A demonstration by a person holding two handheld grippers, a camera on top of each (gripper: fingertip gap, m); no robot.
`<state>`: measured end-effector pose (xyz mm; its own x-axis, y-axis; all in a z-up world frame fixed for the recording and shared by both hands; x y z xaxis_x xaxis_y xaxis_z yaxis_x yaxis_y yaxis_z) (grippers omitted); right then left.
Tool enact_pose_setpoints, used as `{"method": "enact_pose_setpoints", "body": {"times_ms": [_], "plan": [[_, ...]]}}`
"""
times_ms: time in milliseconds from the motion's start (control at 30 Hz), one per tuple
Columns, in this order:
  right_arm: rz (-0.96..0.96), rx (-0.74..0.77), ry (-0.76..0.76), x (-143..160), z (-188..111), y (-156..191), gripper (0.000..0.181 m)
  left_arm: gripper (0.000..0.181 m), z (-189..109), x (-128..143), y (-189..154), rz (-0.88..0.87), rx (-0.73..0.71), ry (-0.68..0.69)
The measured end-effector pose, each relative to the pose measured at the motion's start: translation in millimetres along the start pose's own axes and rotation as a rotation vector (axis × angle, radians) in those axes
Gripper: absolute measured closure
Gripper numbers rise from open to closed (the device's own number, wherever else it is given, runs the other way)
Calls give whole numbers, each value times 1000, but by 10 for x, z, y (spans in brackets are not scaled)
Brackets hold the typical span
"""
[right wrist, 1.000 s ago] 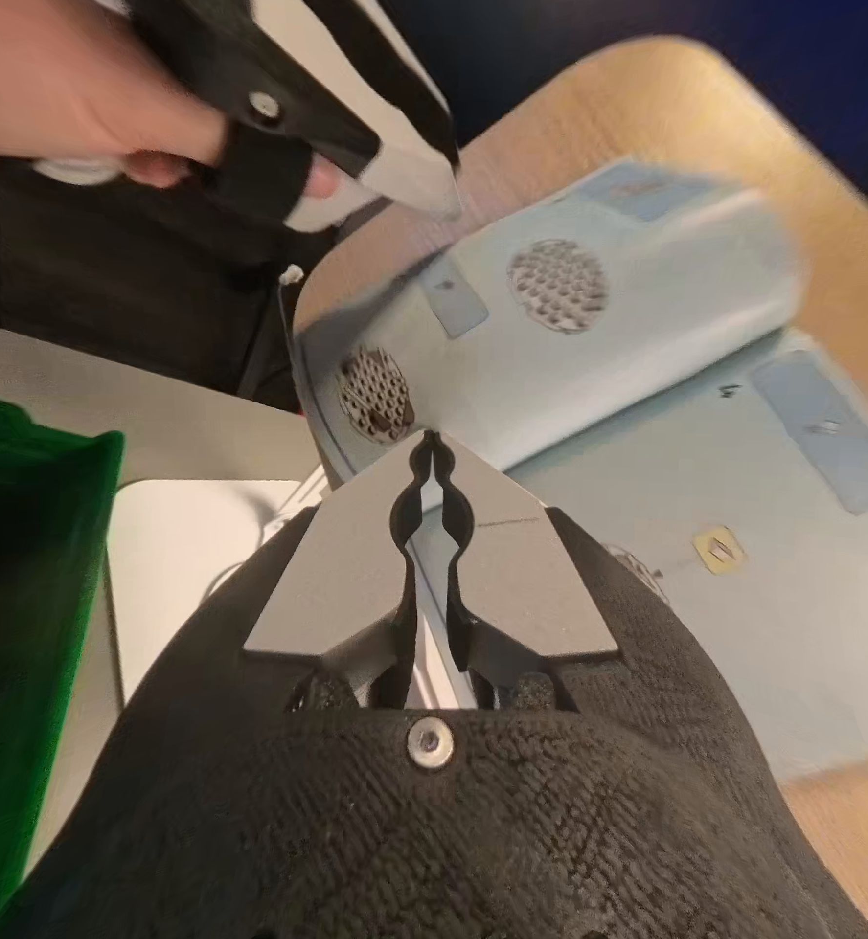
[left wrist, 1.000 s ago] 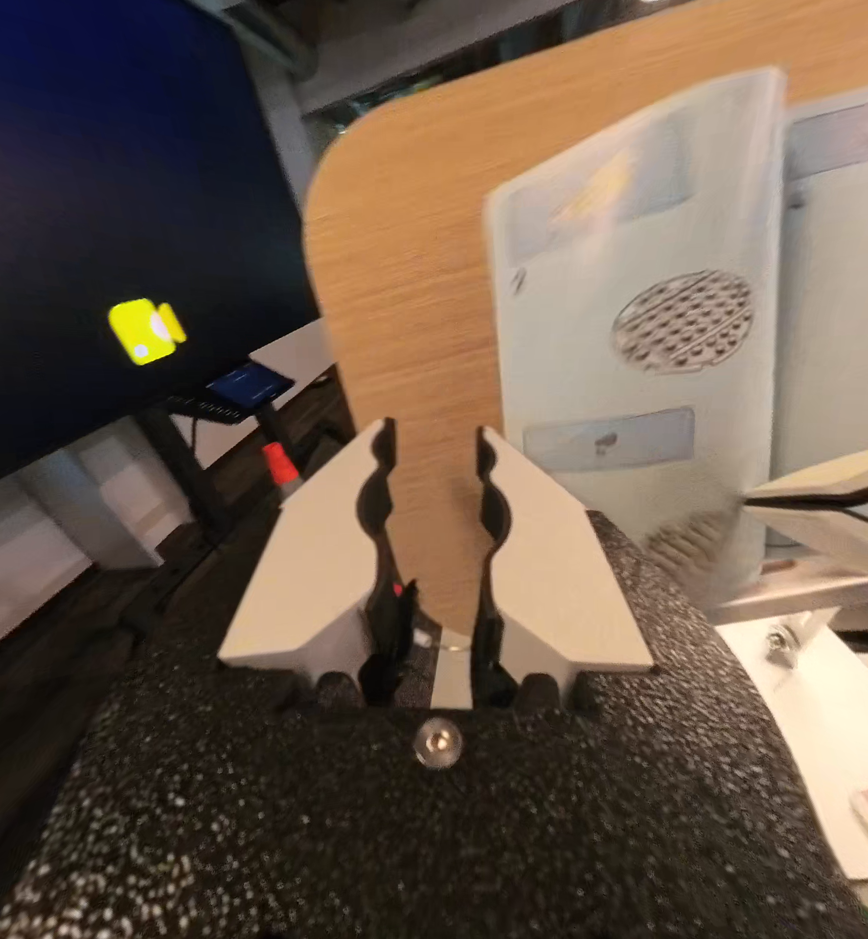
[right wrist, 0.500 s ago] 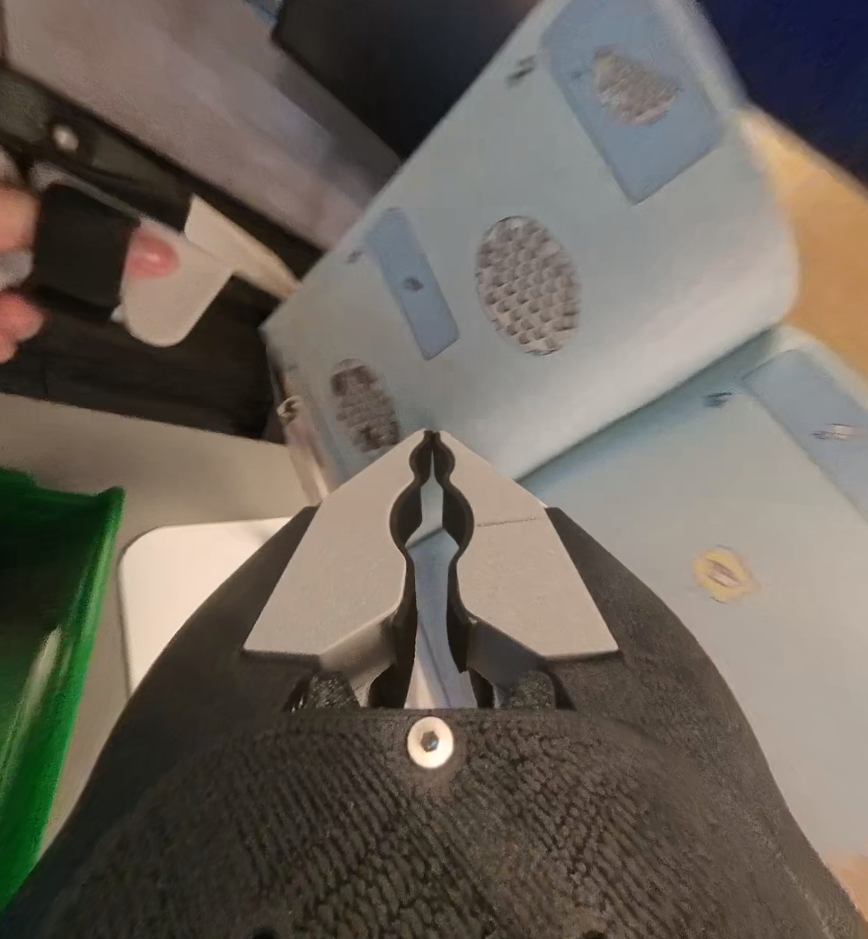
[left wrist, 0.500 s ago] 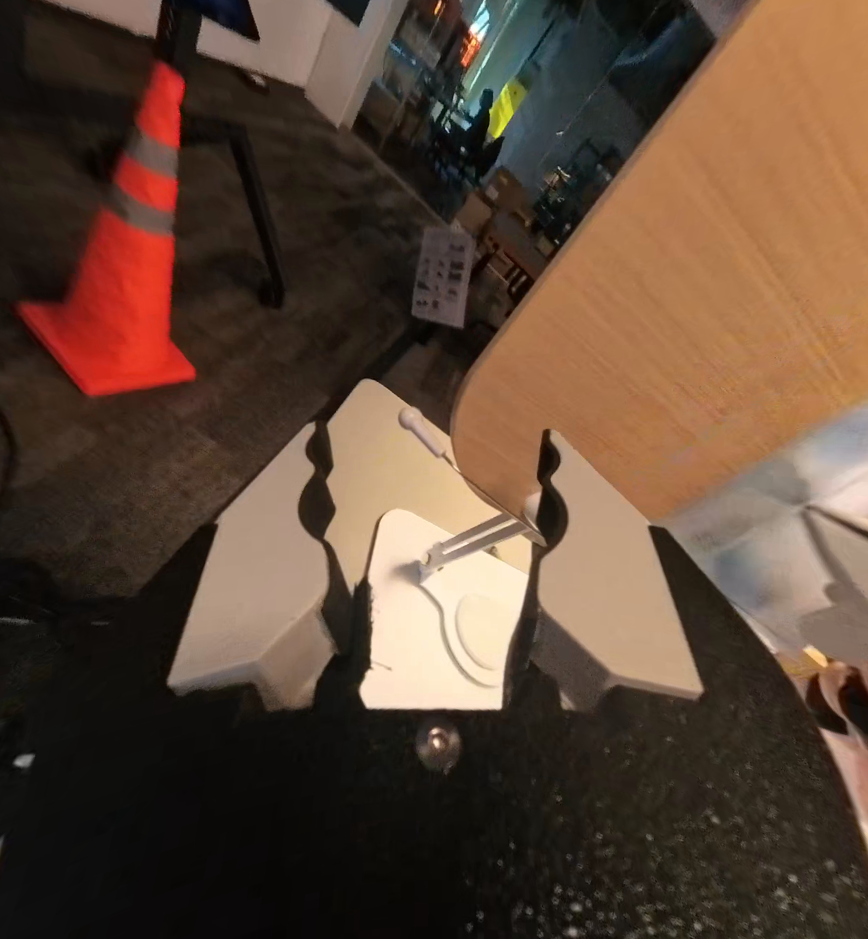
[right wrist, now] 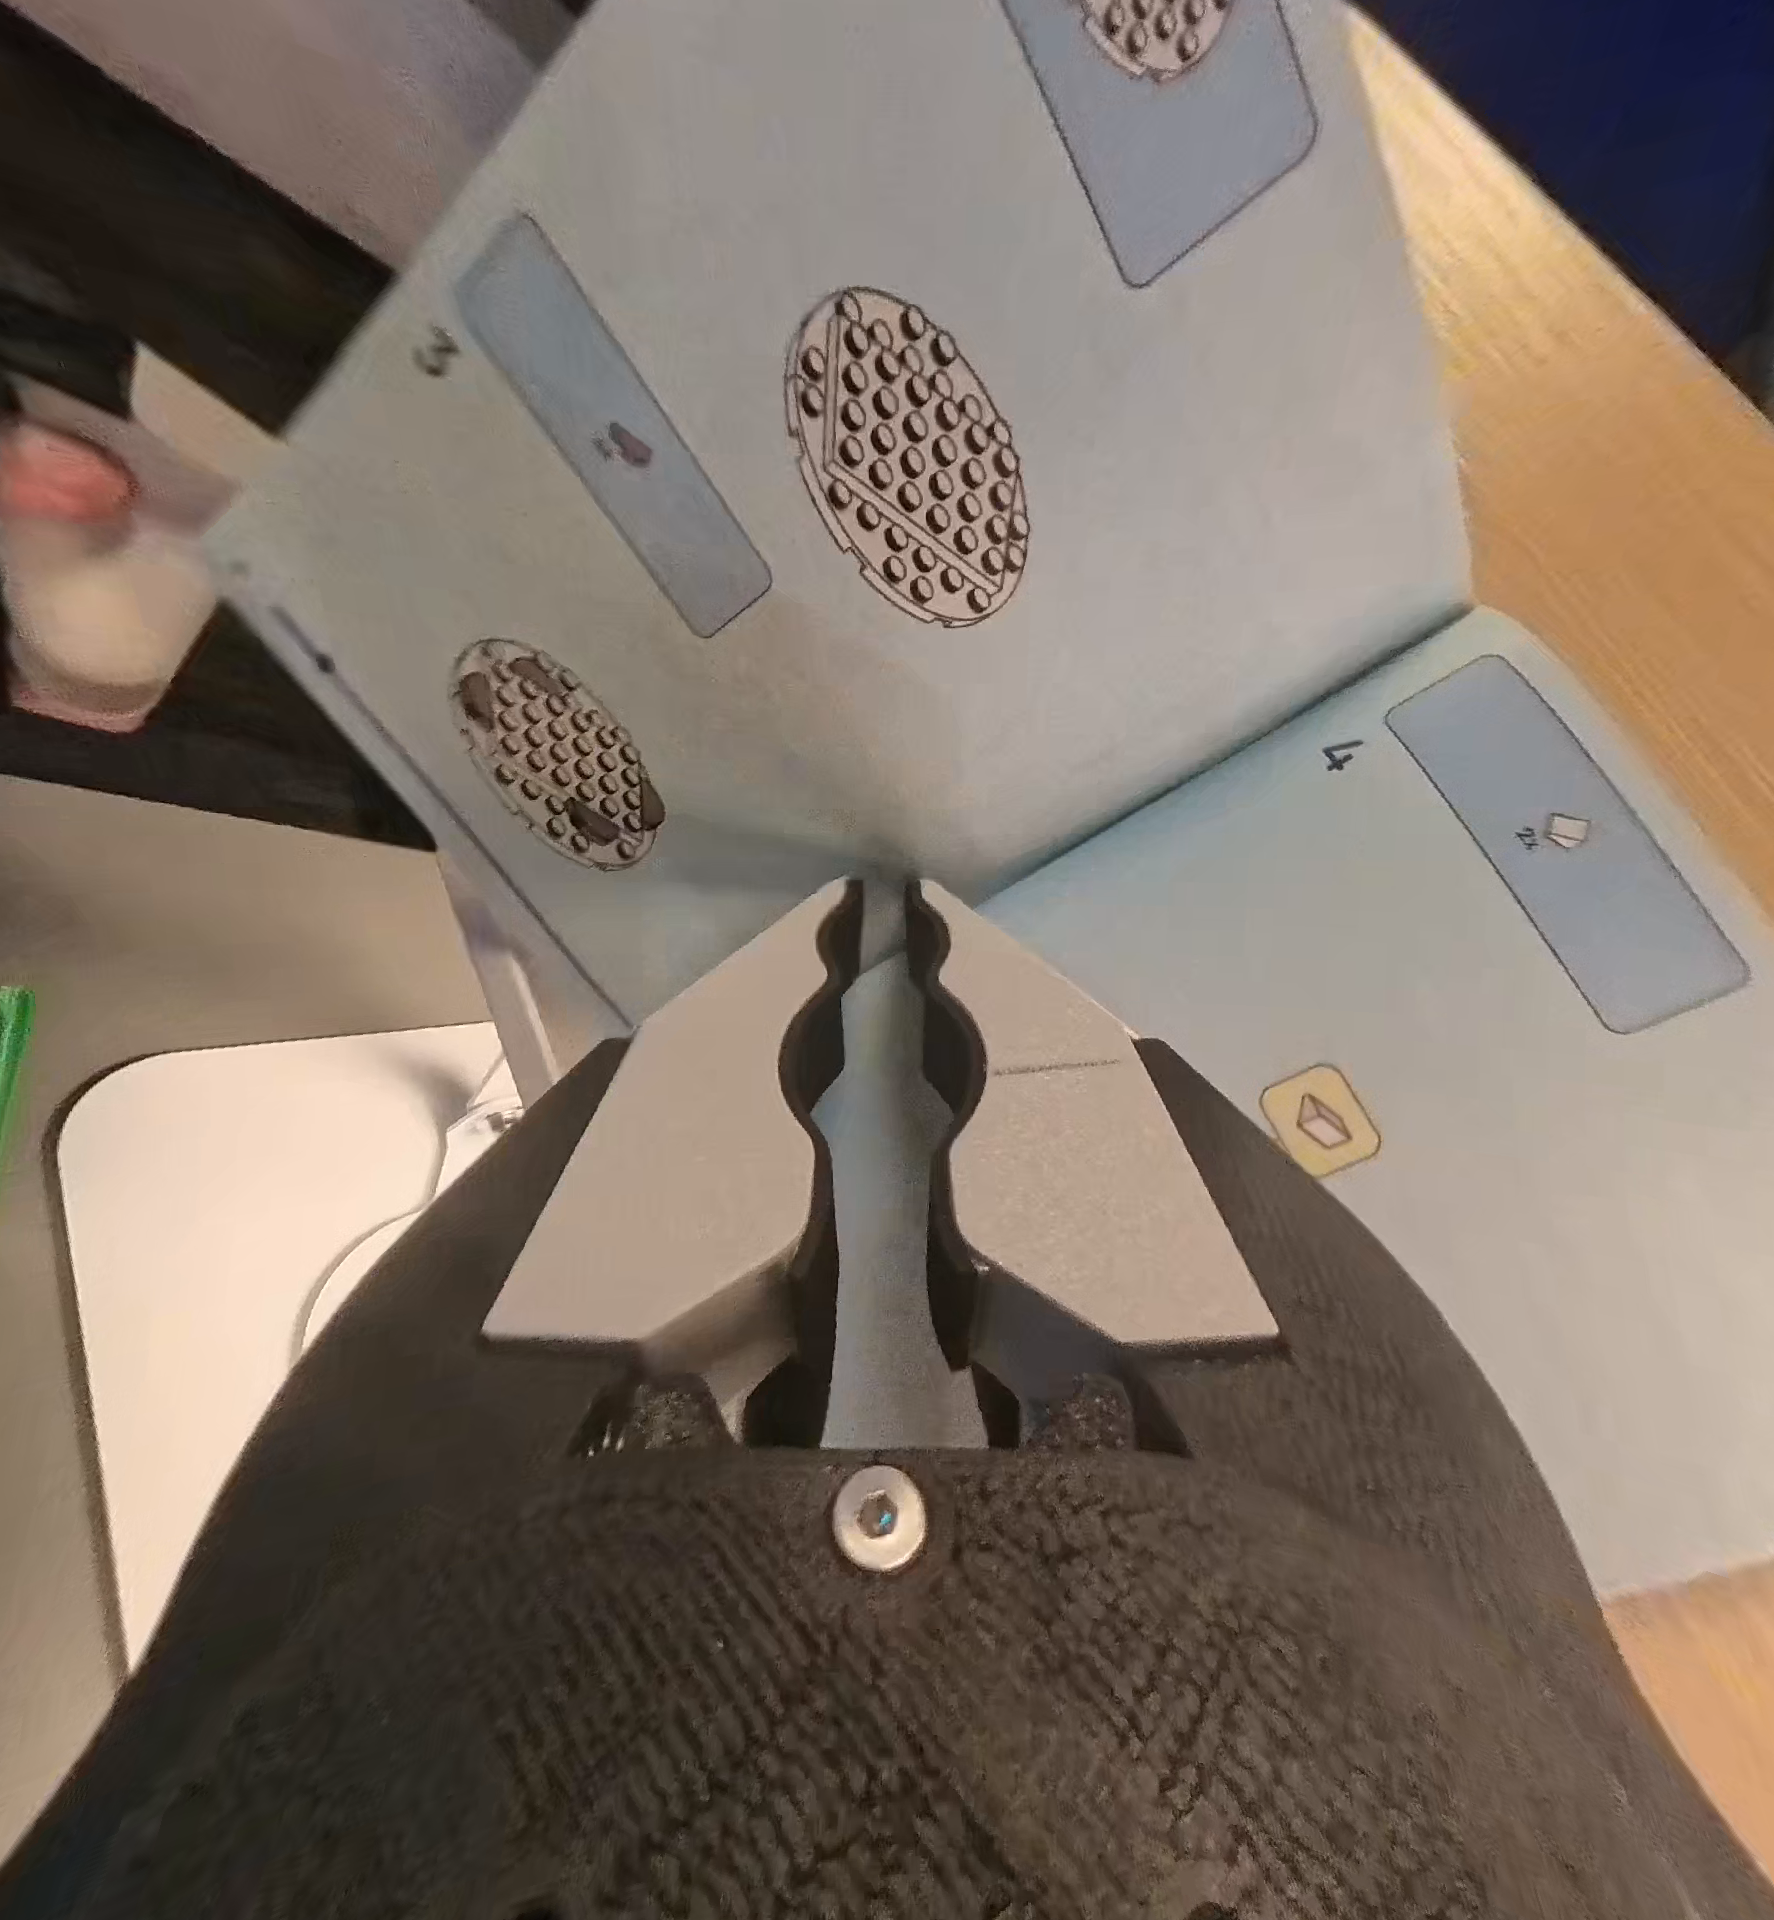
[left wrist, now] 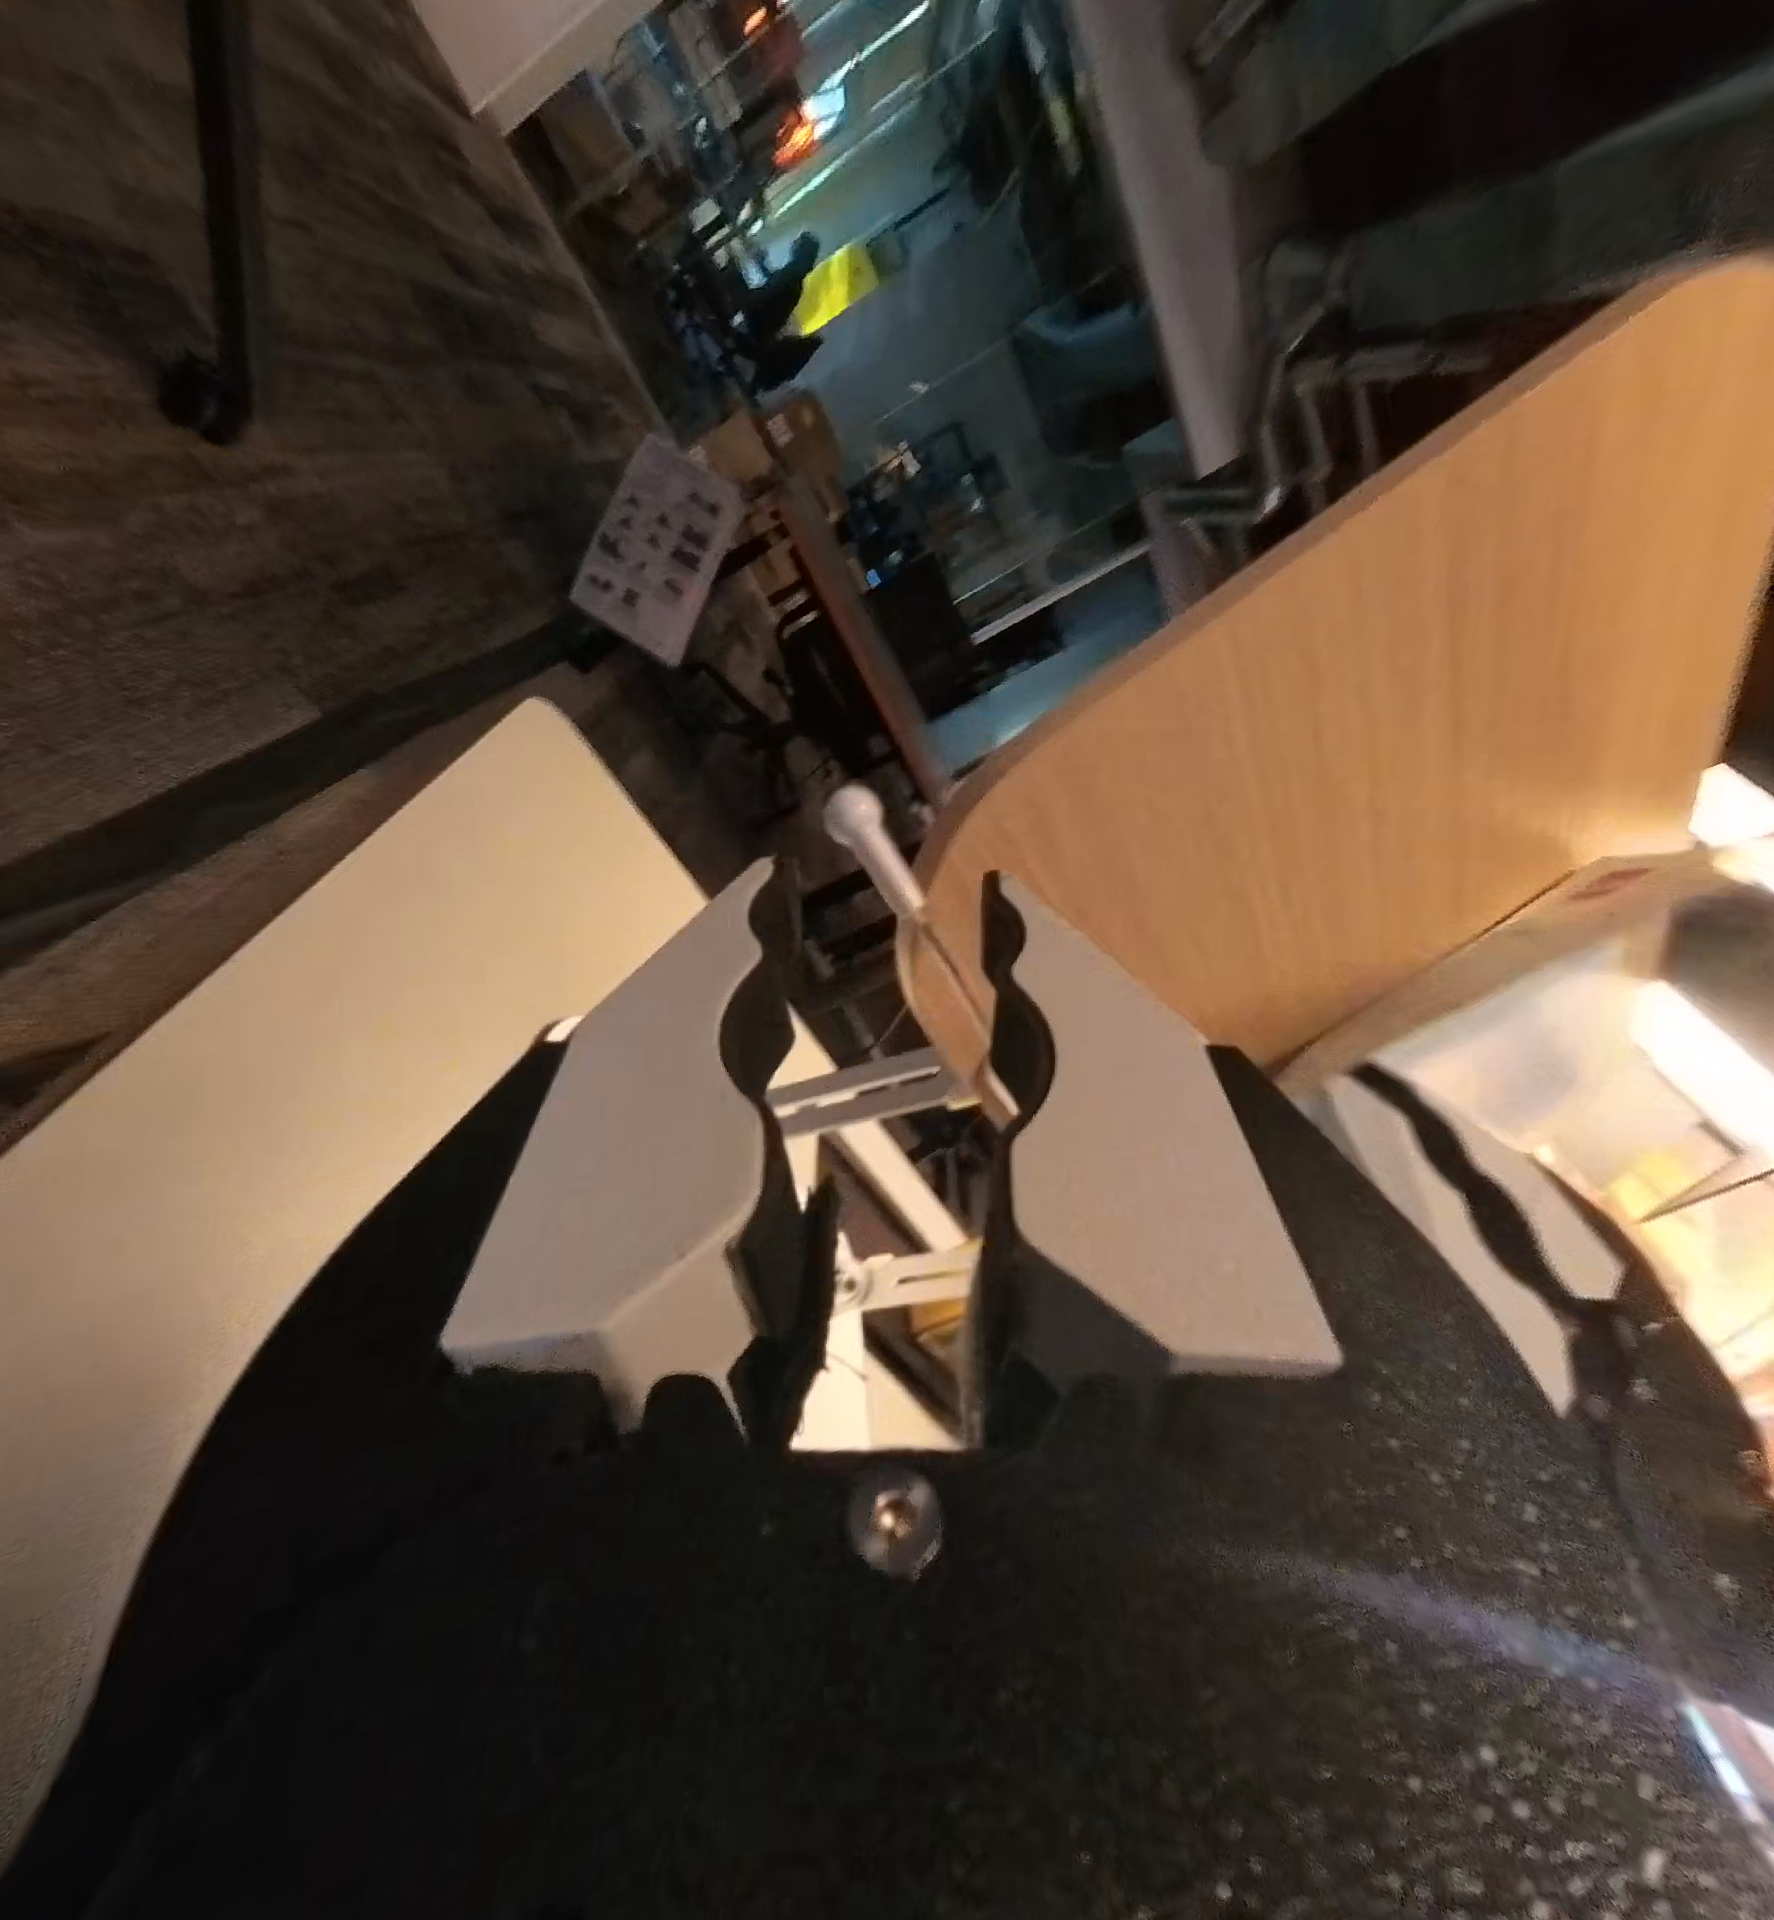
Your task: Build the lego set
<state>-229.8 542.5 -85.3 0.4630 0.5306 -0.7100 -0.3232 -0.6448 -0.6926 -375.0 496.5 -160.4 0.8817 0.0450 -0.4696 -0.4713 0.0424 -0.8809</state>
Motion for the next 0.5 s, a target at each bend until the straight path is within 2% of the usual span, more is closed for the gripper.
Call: {"method": "enact_pose_setpoints", "body": {"times_ms": [67, 133, 233, 367, 500], "plan": [[-13, -7, 12, -6, 20, 3, 174, 148, 9, -43, -51, -38, 49, -17], [-13, -3, 24, -4, 29, 4, 173, 148, 41, -5, -30, -48, 43, 28], [-40, 14, 49, 3, 36, 30, 170, 173, 57, -6, -49, -50, 67, 46], [-116, 51, 81, 7, 47, 53, 167, 175, 29, -65, -191, -33, 157, 7], [-103, 50, 93, 4, 45, 48, 168, 176, -20, -99, -353, 53, 257, -32]]}}
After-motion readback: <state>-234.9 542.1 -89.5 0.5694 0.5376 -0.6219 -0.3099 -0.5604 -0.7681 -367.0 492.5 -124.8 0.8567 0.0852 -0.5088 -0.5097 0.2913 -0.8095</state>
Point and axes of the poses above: each gripper's, where its closed fingertips meet, z out along the fingers, x out of its underside, y = z × x across the jaws, the point moved 2 cm from there along -z, back along the fingers, and after that the axes turned 4 degrees about -y, right-handed, at the moved point
